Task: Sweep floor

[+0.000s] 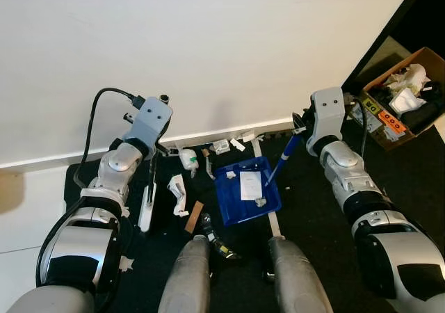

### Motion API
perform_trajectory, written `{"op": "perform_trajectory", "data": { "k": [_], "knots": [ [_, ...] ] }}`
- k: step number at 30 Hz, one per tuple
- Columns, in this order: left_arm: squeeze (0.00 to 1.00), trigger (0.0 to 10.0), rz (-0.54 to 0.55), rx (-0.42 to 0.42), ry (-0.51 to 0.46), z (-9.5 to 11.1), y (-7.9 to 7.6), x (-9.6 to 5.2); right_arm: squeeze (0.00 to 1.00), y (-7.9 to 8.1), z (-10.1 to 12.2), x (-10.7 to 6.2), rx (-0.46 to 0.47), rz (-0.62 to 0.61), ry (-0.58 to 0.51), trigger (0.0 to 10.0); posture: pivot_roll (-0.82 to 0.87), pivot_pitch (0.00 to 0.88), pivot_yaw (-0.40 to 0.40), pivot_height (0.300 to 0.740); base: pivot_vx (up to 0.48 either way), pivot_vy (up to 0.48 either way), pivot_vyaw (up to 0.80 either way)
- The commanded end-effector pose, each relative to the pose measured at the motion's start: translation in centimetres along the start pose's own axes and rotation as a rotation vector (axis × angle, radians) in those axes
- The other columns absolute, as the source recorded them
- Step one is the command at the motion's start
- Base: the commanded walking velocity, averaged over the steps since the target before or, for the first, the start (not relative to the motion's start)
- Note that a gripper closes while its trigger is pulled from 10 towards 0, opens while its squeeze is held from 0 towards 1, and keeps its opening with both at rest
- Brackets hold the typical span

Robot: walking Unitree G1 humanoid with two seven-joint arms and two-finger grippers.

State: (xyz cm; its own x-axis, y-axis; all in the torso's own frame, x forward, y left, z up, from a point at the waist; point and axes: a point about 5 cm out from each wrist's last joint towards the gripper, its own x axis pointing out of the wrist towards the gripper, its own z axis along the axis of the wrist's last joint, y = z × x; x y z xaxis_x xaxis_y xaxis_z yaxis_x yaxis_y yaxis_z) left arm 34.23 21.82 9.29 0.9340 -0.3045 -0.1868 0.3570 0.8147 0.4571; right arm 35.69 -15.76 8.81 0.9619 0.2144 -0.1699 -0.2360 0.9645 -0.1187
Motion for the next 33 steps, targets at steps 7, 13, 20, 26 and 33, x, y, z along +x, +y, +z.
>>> {"op": "perform_trajectory", "data": {
  "k": [7, 13, 20, 26, 33],
  "knots": [
    [0.0, 10.0, -0.03, 0.013, 0.048, -1.1, -0.6, -0.4, 0.0, 0.8, -1.9, -0.5, -0.041, 0.046, 0.092, 10.0, -0.01, 0.179, -0.001, 0.74, 0.0, 0.0, 0.0],
    [0.0, 10.0, -0.048, 0.01, 0.042, -0.5, -1.6, 0.4, 0.0, 0.2, -1.7, -0.5, -0.12, 0.058, 0.116, 10.0, -0.02, 0.18, -0.004, 0.74, 0.0, 0.0, 0.0],
    [0.0, 10.0, -0.049, 0.006, 0.027, -0.1, -1.9, 0.8, 0.0, -1.7, -1.6, -1.0, -0.147, 0.037, 0.132, 10.0, -0.03, 0.178, -0.005, 0.74, 0.0, 0.0, 0.0],
    [0.0, 10.0, -0.049, 0.011, 0.038, -0.1, -2.1, 0.9, 0.0, -2.4, -1.9, -1.3, -0.161, 0.023, 0.153, 10.0, -0.03, 0.182, -0.007, 0.74, 0.0, 0.0, 0.0],
    [0.0, 10.0, 0.021, -0.039, 0.035, 0.8, -3.4, 2.1, 0.0, -1.4, -2.6, -1.4, -0.166, 0.045, 0.171, 10.0, -0.04, 0.198, -0.012, 0.74, 0.0, 0.0, 0.0]
  ]
}}
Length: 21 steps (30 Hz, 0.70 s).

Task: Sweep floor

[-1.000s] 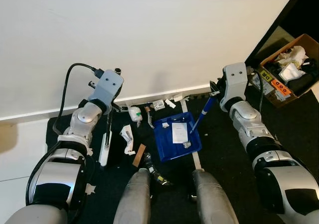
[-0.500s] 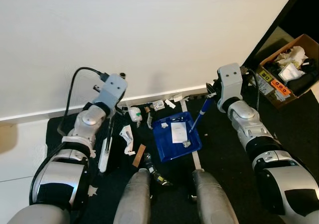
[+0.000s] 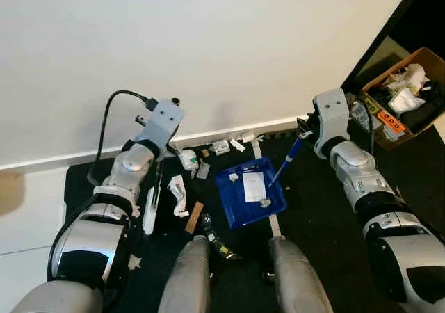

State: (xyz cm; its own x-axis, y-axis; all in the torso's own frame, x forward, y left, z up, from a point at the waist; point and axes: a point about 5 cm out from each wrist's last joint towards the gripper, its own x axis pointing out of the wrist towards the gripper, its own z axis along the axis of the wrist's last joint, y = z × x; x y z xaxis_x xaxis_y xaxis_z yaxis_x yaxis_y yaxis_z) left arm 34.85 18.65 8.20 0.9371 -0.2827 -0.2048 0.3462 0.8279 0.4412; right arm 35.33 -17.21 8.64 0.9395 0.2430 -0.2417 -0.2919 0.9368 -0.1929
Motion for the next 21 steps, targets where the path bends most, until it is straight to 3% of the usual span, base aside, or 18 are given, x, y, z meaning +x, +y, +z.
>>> {"op": "perform_trajectory", "data": {
  "k": [1, 3, 4, 7, 8, 12, 17, 21],
  "knots": [
    [0.0, 10.0, 0.01, -0.018, 0.009, 0.2, -0.5, 0.4, 0.0, 0.1, -2.2, -0.7, -0.077, 0.003, 0.105, 10.0, -0.04, 0.198, -0.012, 0.74, 0.0, 0.0, 0.0],
    [0.0, 10.0, 0.005, -0.056, -0.014, 1.1, -2.0, 1.1, 0.0, 0.4, -2.3, -0.6, -0.075, 0.007, 0.108, 10.0, -0.04, 0.201, -0.011, 0.74, 0.0, 0.0, 0.0],
    [0.0, 10.0, 0.005, -0.056, -0.014, 1.1, -2.0, 1.1, 0.0, 0.4, -2.3, -0.6, -0.075, 0.007, 0.108, 10.0, -0.04, 0.201, -0.011, 0.74, 0.0, 0.0, 0.0],
    [0.0, 10.0, -0.044, -0.138, -0.062, 3.1, -5.4, 2.4, 0.0, 0.9, -2.4, -0.6, -0.072, 0.012, 0.11, 10.0, -0.04, 0.204, -0.009, 0.74, 0.0, 0.0, 0.0],
    [0.0, 10.0, -0.044, -0.138, -0.062, 3.1, -5.4, 2.4, 0.0, 0.9, -2.4, -0.6, -0.072, 0.012, 0.11, 10.0, -0.04, 0.204, -0.009, 0.74, 0.0, 0.0, 0.0],
    [0.0, 10.0, -0.086, -0.29, -0.151, 6.4, -8.8, 3.6, 0.0, 1.3, -2.6, -0.6, -0.055, 0.013, 0.113, 10.0, -0.04, 0.21, -0.005, 0.74, 0.0, 0.0, 0.0],
    [0.0, 10.0, -0.111, -0.388, -0.231, 9.3, -9.9, 4.3, 0.0, 1.5, -3.1, -0.7, -0.04, 0.011, 0.122, 10.0, -0.04, 0.213, -0.002, 0.74, 0.0, 0.0, 0.0],
    [0.0, 10.0, -0.123, -0.508, -0.332, 12.9, -10.1, 5.0, 0.0, 1.7, -3.6, -0.9, -0.026, 0.007, 0.134, 10.0, -0.03, 0.213, 0.003, 0.74, 0.0, 0.0, 0.0]
  ]
}}
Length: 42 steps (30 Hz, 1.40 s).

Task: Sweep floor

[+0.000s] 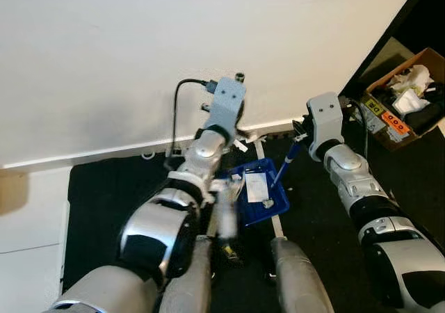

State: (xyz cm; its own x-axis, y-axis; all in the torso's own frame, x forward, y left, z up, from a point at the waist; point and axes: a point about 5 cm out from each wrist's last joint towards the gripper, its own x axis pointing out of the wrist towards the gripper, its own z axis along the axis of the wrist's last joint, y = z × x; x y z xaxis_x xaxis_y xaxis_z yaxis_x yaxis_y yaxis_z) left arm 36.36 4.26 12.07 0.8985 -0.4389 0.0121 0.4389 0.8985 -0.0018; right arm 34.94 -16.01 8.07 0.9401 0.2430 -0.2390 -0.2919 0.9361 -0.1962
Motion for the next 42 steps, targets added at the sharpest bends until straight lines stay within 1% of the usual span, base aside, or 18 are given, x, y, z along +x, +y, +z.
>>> {"op": "perform_trajectory", "data": {
  "k": [1, 4, 8, 12, 14, 16, 17, 18, 19, 21, 24, 27, 28, 30, 34, 38, 40, 42],
  "knots": [
    [0.0, 10.0, -0.026, -0.056, -0.079, 1.9, -1.4, 1.0, 0.0, 0.4, -3.3, -1.0, -0.023, 0.008, 0.137, 10.0, -0.03, 0.213, 0.003, 0.74, 0.0, 0.0, 0.0],
    [0.0, 10.0, -0.03, -0.087, -0.123, 3.2, -1.6, 1.5, 0.0, 0.5, -3.4, -1.1, -0.022, 0.006, 0.139, 10.0, -0.03, 0.212, 0.006, 0.74, 0.0, 0.0, 0.0],
    [0.0, 10.0, -0.016, -0.079, -0.181, 4.6, -0.5, 1.7, 0.0, 0.4, -3.3, -1.0, -0.021, 0.004, 0.138, 10.0, -0.03, 0.211, 0.008, 0.74, 0.0, 0.0, 0.0],
    [0.0, 10.0, -0.035, -0.076, -0.243, 6.2, 2.4, 1.4, 0.0, 0.4, -3.3, -1.0, -0.02, 0.002, 0.137, 10.0, -0.02, 0.209, 0.006, 0.74, 0.0, 0.0, 0.0],
    [0.0, 10.0, -0.059, -0.073, -0.248, 6.4, 3.0, 1.2, 0.0, 0.4, -3.3, -1.0, -0.019, 0.002, 0.137, 10.0, -0.02, 0.209, 0.006, 0.74, 0.0, 0.0, 0.0],
    [0.0, 10.0, -0.112, -0.036, -0.247, 6.8, 4.4, 0.7, 0.0, 0.5, -3.2, -1.0, -0.019, 0.004, 0.137, 10.0, -0.01, 0.206, 0.004, 0.74, 0.0, 0.0, 0.0],
    [0.0, 10.0, -0.112, -0.036, -0.247, 6.8, 4.4, 0.7, 0.0, 0.5, -3.2, -1.0, -0.019, 0.004, 0.137, 10.0, -0.01, 0.206, 0.004, 0.74, 0.0, 0.0, 0.0],
    [0.0, 10.0, -0.123, -0.018, -0.244, 6.9, 5.3, 0.4, 0.0, 0.5, -3.2, -0.9, -0.018, 0.005, 0.137, 10.0, -0.01, 0.206, 0.002, 0.74, 0.0, 0.0, 0.0],
    [0.0, 10.0, -0.132, -0.014, -0.246, 7.3, 6.8, -0.1, 0.0, 0.6, -3.2, -0.9, -0.018, 0.008, 0.137, 10.0, -0.01, 0.205, -0.002, 0.74, 0.0, 0.0, 0.0],
    [0.0, 10.0, -0.136, -0.02, -0.249, 7.5, 7.3, -0.3, 0.0, 0.6, -3.2, -0.9, -0.018, 0.009, 0.137, 10.0, -0.01, 0.205, -0.002, 0.74, 0.0, 0.0, 0.0],
    [0.0, 10.0, -0.16, 0.067, -0.191, 7.0, 9.1, -1.4, 0.0, 0.8, -3.1, -0.8, -0.02, 0.014, 0.137, 10.0, -0.01, 0.203, -0.005, 0.74, 0.0, 0.0, 0.0],
    [0.0, 10.0, -0.204, 0.198, -0.088, 5.7, 10.2, -2.5, 0.0, 0.8, -3.0, -0.7, -0.02, 0.017, 0.136, 10.0, -0.01, 0.203, -0.005, 0.74, 0.0, 0.0, 0.0],
    [0.0, 10.0, -0.211, 0.249, -0.035, 5.1, 10.9, -3.2, 0.0, 0.8, -3.0, -0.7, -0.02, 0.017, 0.135, 10.0, -0.01, 0.202, -0.005, 0.74, 0.0, 0.0, 0.0],
    [0.0, 10.0, -0.209, 0.262, -0.023, 5.0, 11.2, -3.3, 0.0, 0.8, -3.0, -0.7, -0.02, 0.016, 0.135, 10.0, -0.01, 0.202, -0.005, 0.74, 0.0, 0.0, 0.0],
    [0.0, 10.0, -0.184, 0.395, 0.12, 3.4, 12.7, -4.6, 0.0, 0.7, -3.0, -0.7, -0.02, 0.017, 0.137, 10.0, 0.0, 0.202, -0.007, 0.74, 0.0, 0.0, 0.0],
    [0.0, 10.0, -0.164, 0.416, 0.183, 2.2, 13.0, -5.2, 0.0, 0.8, -3.0, -0.7, -0.02, 0.018, 0.137, 10.0, 0.0, 0.2, -0.007, 0.74, 0.0, 0.0, 0.0],
    [0.0, 10.0, -0.153, 0.409, 0.201, 1.7, 12.9, -5.3, 0.0, 0.8, -3.0, -0.7, -0.02, 0.019, 0.137, 10.0, 0.0, 0.197, -0.006, 0.74, 0.0, 0.0, 0.0],
    [0.0, 10.0, -0.151, 0.416, 0.241, 0.3, 12.3, -5.7, 0.0, 0.9, -3.0, -0.6, -0.02, 0.021, 0.137, 10.0, 0.0, 0.196, -0.005, 0.74, 0.0, 0.0, 0.0]
  ]
}}
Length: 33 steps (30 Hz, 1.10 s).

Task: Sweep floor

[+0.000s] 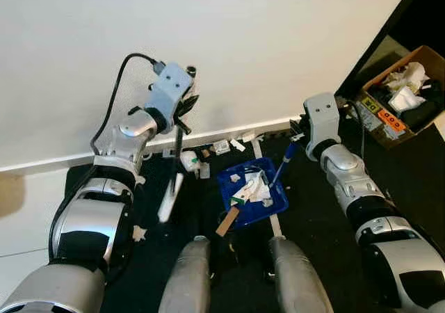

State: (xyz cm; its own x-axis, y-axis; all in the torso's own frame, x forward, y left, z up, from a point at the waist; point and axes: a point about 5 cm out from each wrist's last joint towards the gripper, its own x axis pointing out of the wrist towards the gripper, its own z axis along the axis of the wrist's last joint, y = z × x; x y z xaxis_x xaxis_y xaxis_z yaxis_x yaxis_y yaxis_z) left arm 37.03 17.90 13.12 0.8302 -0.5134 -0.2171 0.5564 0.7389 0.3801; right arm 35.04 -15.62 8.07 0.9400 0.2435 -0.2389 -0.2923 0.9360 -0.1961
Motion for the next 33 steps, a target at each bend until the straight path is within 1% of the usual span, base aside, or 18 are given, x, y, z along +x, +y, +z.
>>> {"op": "perform_trajectory", "data": {
  "k": [1, 3, 4, 9, 10, 12, 13, 15, 16, 17, 20, 21, 22, 24, 26, 28, 30, 33],
  "knots": [
    [0.0, 10.0, -0.013, 0.005, 0.031, -0.7, -0.6, -0.1, 0.0, 0.6, -3.1, -0.8, -0.02, 0.02, 0.137, 10.0, 0.0, 0.196, -0.005, 0.74, 0.0, 0.0, 0.0],
    [0.0, 10.0, -0.012, -0.013, 0.05, -1.5, -1.8, 0.2, 0.0, 0.6, -3.1, -0.8, -0.02, 0.021, 0.136, 10.0, -0.01, 0.192, -0.003, 0.74, 0.0, 0.0, 0.0],
    [0.0, 10.0, -0.012, -0.013, 0.05, -1.5, -1.8, 0.2, 0.0, 0.6, -3.1, -0.8, -0.02, 0.021, 0.136, 10.0, -0.01, 0.192, -0.003, 0.74, 0.0, 0.0, 0.0],
    [0.0, 10.0, 0.045, -0.106, 0.027, -1.5, -5.8, 2.2, 0.0, 0.5, -3.2, -0.9, -0.026, 0.02, 0.138, 10.0, -0.01, 0.189, -0.004, 0.74, 0.0, 0.0, 0.0],
    [0.0, 10.0, 0.045, -0.106, 0.027, -1.5, -5.8, 2.2, 0.0, 0.5, -3.2, -0.9, -0.026, 0.02, 0.138, 10.0, -0.01, 0.189, -0.004, 0.74, 0.0, 0.0, 0.0],
    [0.0, 10.0, 0.055, -0.135, 0.014, -1.1, -6.8, 2.9, 0.0, 0.5, -3.2, -0.9, -0.027, 0.02, 0.138, 10.0, -0.01, 0.188, -0.002, 0.74, 0.0, 0.0, 0.0],
    [0.0, 10.0, 0.055, -0.135, 0.014, -1.1, -6.8, 2.9, 0.0, 0.5, -3.2, -0.9, -0.027, 0.02, 0.138, 10.0, -0.01, 0.188, -0.002, 0.74, 0.0, 0.0, 0.0],
    [0.0, 10.0, 0.056, -0.147, 0.005, -0.8, -7.4, 3.2, 0.0, 0.5, -3.2, -0.9, -0.028, 0.02, 0.138, 10.0, -0.01, 0.188, -0.001, 0.74, 0.0, 0.0, 0.0],
    [0.0, 10.0, 0.072, -0.163, -0.006, -0.3, -8.2, 3.8, 0.0, 0.5, -3.2, -0.9, -0.029, 0.02, 0.138, 10.0, -0.01, 0.189, 0.001, 0.74, 0.0, 0.0, 0.0],
    [0.0, 10.0, 0.072, -0.163, -0.006, -0.3, -8.2, 3.8, 0.0, 0.5, -3.2, -0.9, -0.029, 0.02, 0.138, 10.0, -0.01, 0.189, 0.001, 0.74, 0.0, 0.0, 0.0],
    [0.0, 10.0, 0.129, -0.235, -0.039, 1.4, -9.9, 5.2, 0.0, 0.5, -3.3, -1.0, -0.029, 0.019, 0.139, 10.0, -0.01, 0.193, 0.006, 0.74, 0.0, 0.0, 0.0],
    [0.0, 10.0, 0.129, -0.235, -0.039, 1.4, -9.9, 5.2, 0.0, 0.5, -3.3, -1.0, -0.029, 0.019, 0.139, 10.0, -0.01, 0.193, 0.006, 0.74, 0.0, 0.0, 0.0],
    [0.0, 10.0, 0.137, -0.266, -0.056, 2.4, -10.7, 5.9, 0.0, 0.5, -3.4, -1.1, -0.028, 0.018, 0.14, 10.0, -0.02, 0.199, 0.01, 0.74, 0.0, 0.0, 0.0],
    [0.0, 10.0, 0.133, -0.285, -0.064, 3.0, -11.5, 6.3, 0.0, 0.5, -3.5, -1.1, -0.027, 0.017, 0.141, 10.0, -0.02, 0.2, 0.011, 0.74, 0.0, 0.0, 0.0],
    [0.0, 10.0, 0.13, -0.294, -0.066, 3.2, -11.7, 6.4, 0.0, 0.5, -3.5, -1.1, -0.027, 0.016, 0.142, 10.0, -0.02, 0.2, 0.011, 0.74, 0.0, 0.0, 0.0],
    [0.0, 10.0, 0.12, -0.326, -0.066, 3.6, -12.6, 6.8, 0.0, 0.6, -3.6, -1.1, -0.026, 0.016, 0.143, 10.0, -0.02, 0.202, 0.013, 0.74, 0.0, 0.0, 0.0],
    [0.0, 10.0, 0.131, -0.328, -0.073, 4.0, -13.2, 7.0, 0.0, 0.6, -3.6, -1.2, -0.025, 0.015, 0.144, 10.0, -0.02, 0.204, 0.014, 0.74, 0.0, 0.0, 0.0],
    [0.0, 10.0, 0.143, -0.327, -0.083, 4.3, -13.2, 7.0, 0.0, 0.6, -3.6, -1.2, -0.024, 0.014, 0.144, 10.0, -0.02, 0.204, 0.015, 0.74, 0.0, 0.0, 0.0]
  ]
}}
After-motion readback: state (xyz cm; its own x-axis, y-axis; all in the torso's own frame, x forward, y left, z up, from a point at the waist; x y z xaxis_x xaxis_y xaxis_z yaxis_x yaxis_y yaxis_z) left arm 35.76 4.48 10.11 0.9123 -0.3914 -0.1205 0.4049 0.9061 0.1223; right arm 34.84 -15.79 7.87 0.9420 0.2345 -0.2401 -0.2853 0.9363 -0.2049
